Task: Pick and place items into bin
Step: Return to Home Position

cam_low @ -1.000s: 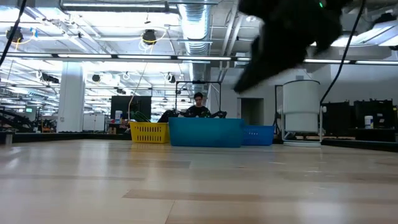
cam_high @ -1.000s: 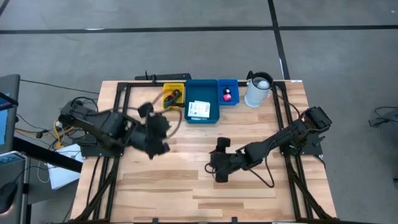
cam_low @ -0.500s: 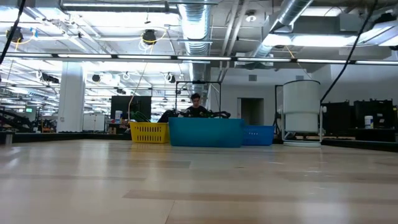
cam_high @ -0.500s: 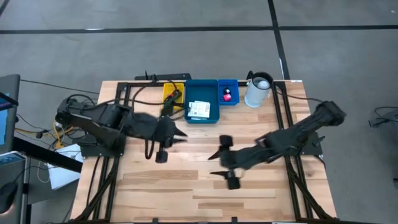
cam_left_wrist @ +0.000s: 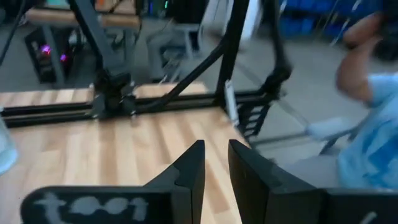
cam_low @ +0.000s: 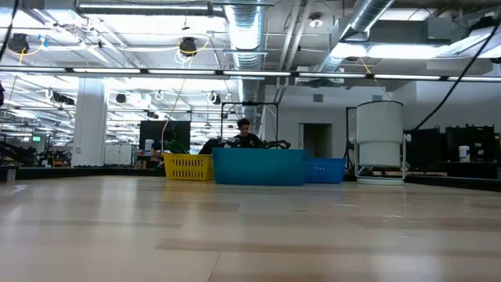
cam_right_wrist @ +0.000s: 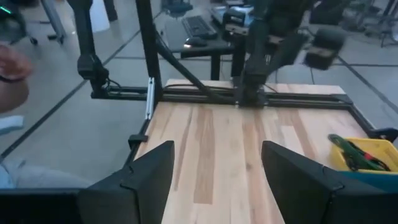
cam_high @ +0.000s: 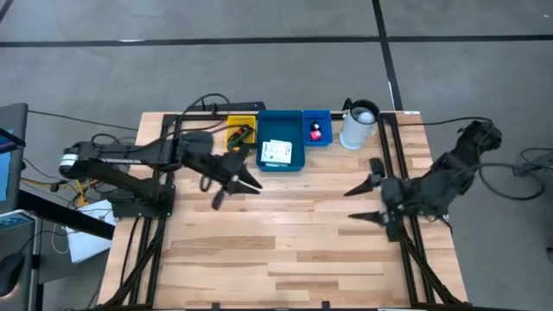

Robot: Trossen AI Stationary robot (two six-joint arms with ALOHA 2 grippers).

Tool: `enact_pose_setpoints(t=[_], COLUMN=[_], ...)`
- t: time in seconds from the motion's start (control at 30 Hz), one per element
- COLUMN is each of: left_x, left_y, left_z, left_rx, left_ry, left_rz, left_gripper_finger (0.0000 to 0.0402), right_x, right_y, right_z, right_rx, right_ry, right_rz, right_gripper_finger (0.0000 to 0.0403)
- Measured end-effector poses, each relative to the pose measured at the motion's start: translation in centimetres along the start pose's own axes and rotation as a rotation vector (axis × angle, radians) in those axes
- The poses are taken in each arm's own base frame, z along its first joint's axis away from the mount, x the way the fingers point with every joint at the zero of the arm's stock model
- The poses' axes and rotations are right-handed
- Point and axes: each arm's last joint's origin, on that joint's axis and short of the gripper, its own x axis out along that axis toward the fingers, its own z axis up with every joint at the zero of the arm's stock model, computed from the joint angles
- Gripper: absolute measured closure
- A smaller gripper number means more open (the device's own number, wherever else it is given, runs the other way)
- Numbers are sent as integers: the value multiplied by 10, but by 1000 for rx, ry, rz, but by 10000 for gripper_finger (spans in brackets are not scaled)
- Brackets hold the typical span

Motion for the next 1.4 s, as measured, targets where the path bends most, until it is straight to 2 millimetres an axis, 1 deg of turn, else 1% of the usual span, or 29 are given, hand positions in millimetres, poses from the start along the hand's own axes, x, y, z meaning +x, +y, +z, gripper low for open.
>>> enact_pose_setpoints(t=[0.1, 0.2, 0.3, 0.43, 0.6, 0.77, 0.83, 0.9, 1.0, 1.23, 1.4], left_x=[-23, -45, -65, -88, -105, -113, -114, -113, -111, -105, -102], left_y=[2, -1, -8, -17, -24, -29, -30, -29, -27, -24, -21], left_z=[-26, -52, -74, -101, -122, -138, -145, -155, -170, -205, -212], left_rx=[-29, -45, -69, -88, -100, -91, -91, -103, -161, -221, -269], left_ry=[-86, -163, -243, -326, -381, -405, -406, -400, -394, -427, -372], left_rz=[-4, 15, 9, 10, 38, 33, 33, 36, 77, 68, 112], left_gripper_finger=[343, 343, 343, 343, 343, 343, 343, 343, 343, 343, 343], right_x=[-17, -27, -31, -29, -22, -15, -14, -14, -13, -11, -10], right_y=[-11, -21, -31, -39, -45, -52, -55, -57, -59, -59, -58], right_z=[-14, -34, -61, -102, -156, -206, -221, -231, -242, -248, -250], right_rx=[28, 47, 88, 112, 101, 129, 153, 183, 204, 178, 163], right_ry=[-21, -29, -46, -95, -207, -284, -307, -334, -363, -336, -316], right_rz=[0, -15, -83, -124, -101, -104, -104, -102, -102, -105, -94], right_gripper_finger=[168, 168, 168, 168, 168, 168, 168, 168, 168, 168, 168])
